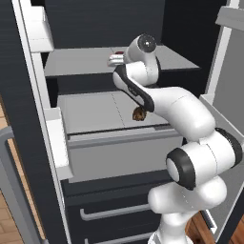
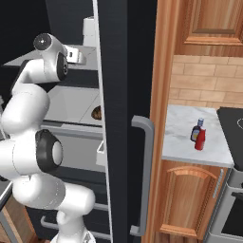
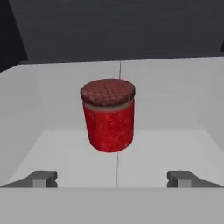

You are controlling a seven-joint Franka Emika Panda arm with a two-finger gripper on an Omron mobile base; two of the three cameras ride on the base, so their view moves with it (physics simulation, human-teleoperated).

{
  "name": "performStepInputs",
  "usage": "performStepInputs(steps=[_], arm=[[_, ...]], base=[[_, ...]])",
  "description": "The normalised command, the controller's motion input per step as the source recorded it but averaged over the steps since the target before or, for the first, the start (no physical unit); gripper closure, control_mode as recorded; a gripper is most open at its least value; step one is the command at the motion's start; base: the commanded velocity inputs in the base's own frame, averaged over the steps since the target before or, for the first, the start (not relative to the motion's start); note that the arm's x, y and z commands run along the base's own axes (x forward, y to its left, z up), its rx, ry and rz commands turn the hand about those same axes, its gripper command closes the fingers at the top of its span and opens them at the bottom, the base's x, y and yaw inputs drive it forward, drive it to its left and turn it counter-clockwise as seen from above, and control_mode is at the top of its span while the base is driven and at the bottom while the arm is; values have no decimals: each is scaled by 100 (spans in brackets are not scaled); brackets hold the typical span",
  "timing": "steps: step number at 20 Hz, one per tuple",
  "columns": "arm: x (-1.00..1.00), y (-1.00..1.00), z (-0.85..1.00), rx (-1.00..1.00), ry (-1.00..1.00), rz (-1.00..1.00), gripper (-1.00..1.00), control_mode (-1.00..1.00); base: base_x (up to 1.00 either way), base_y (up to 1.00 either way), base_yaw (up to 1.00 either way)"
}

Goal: Place the ketchup and condiment bottle from the counter to the top shelf of the fridge. If the existing items in the fridge are on the top shelf, move them to other shelves.

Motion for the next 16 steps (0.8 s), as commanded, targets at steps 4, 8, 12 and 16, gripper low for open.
performStepInputs(steps=[4,8,12,16], arm=[[62,14,-10,-2,0,0,-100,-100],[62,11,-9,-2,0,0,-100,-100],[63,6,-7,-1,0,0,-100,-100],[36,1,-3,0,0,0,100,-100]], base=[[0,0,0],[0,0,0],[0,0,0],[0,0,0]])
